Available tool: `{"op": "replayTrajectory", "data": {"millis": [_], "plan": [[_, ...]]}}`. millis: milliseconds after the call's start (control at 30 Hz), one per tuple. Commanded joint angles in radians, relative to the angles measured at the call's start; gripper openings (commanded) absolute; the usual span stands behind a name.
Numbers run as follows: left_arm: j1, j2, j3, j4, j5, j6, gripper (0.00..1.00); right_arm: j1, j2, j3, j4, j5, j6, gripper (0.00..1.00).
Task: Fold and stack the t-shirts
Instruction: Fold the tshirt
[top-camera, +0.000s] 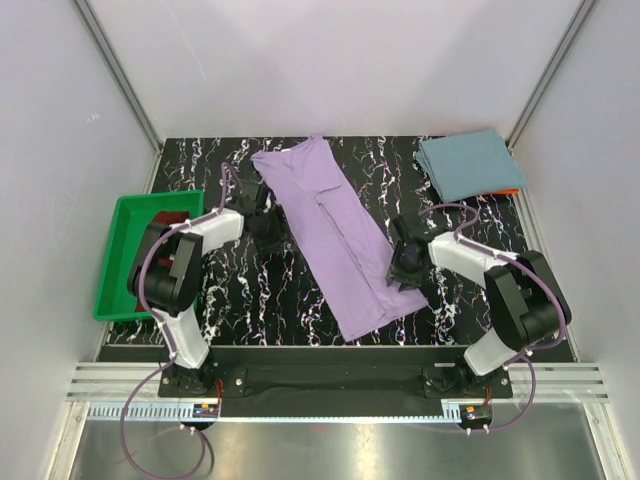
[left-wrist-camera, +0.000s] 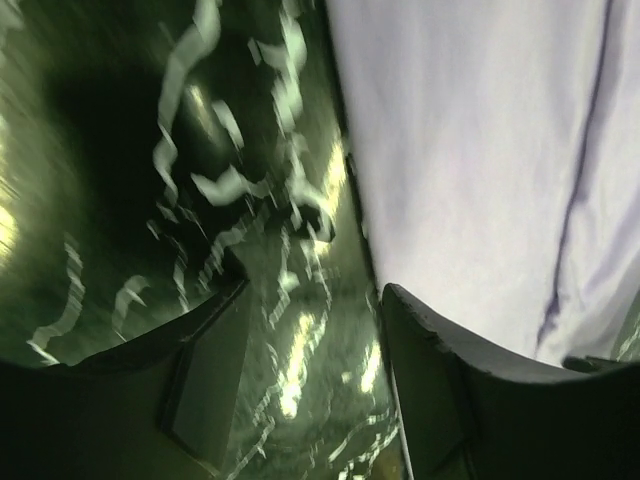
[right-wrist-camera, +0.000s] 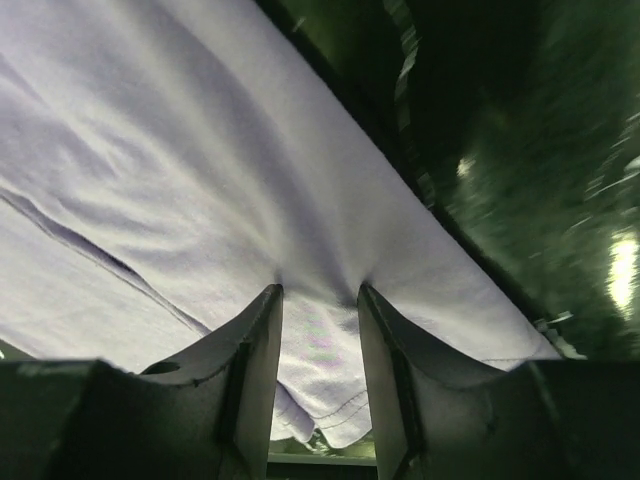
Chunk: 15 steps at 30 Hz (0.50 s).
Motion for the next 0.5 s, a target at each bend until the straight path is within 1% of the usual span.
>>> {"op": "replayTrajectory", "data": {"millis": [0, 133, 233, 267, 367, 400, 467], "plan": [[-0.034, -0.074, -0.077, 0.088, 0.012, -0.039, 0.61, 0.078, -0.032, -0.025, 0.026, -0.019, 0.116, 0.44], [-0.043, -0.080, -0.107, 0.120, 0.028, -0.077, 0.61, 0.110, -0.058, -0.022, 0.019, -0.016, 0.137, 0.45], [-0.071, -0.069, -0.121, 0.146, 0.043, -0.106, 0.61, 0.111, -0.097, 0.012, -0.026, -0.004, 0.124, 0.46], [-0.080, -0.066, -0.118, 0.146, 0.040, -0.109, 0.61, 0.111, -0.108, 0.023, -0.050, 0.022, 0.116, 0.46], [-0.115, -0.057, -0.120, 0.116, -0.007, -0.121, 0.59, 0.112, -0.150, 0.060, -0.093, 0.042, 0.087, 0.47], [-0.129, -0.061, -0.129, 0.105, -0.042, -0.131, 0.58, 0.111, -0.173, 0.066, -0.101, 0.053, 0.082, 0.47], [-0.141, -0.094, -0.181, 0.119, -0.072, -0.166, 0.56, 0.111, -0.193, 0.077, -0.107, 0.056, 0.071, 0.47]]}}
